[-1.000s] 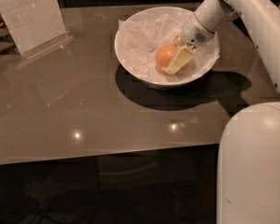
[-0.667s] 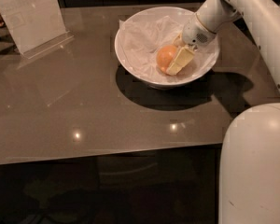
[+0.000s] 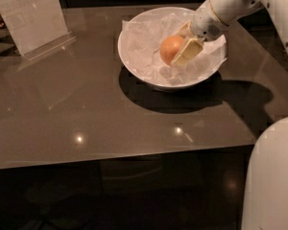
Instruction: Pick orange from white bowl
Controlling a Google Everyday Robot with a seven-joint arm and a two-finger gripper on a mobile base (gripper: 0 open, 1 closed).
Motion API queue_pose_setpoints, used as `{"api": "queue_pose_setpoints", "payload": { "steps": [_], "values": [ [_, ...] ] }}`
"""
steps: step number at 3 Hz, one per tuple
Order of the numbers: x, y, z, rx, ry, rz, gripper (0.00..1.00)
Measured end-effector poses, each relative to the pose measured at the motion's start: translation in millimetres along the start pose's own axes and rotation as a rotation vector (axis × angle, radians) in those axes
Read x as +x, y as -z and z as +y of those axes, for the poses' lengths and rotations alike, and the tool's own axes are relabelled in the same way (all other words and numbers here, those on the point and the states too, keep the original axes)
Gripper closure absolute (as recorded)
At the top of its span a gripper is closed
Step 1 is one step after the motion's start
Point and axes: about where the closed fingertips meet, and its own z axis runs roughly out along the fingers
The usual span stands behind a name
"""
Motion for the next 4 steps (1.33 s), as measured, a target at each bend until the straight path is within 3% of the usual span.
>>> {"api": "queue_pose_setpoints", "payload": {
  "steps": [3, 4],
  "values": [
    [-38, 44, 31, -0.003, 0.086, -0.264, 1.00],
    [-50, 63, 44, 0.019, 0.114, -0.262, 1.00]
  ]
}}
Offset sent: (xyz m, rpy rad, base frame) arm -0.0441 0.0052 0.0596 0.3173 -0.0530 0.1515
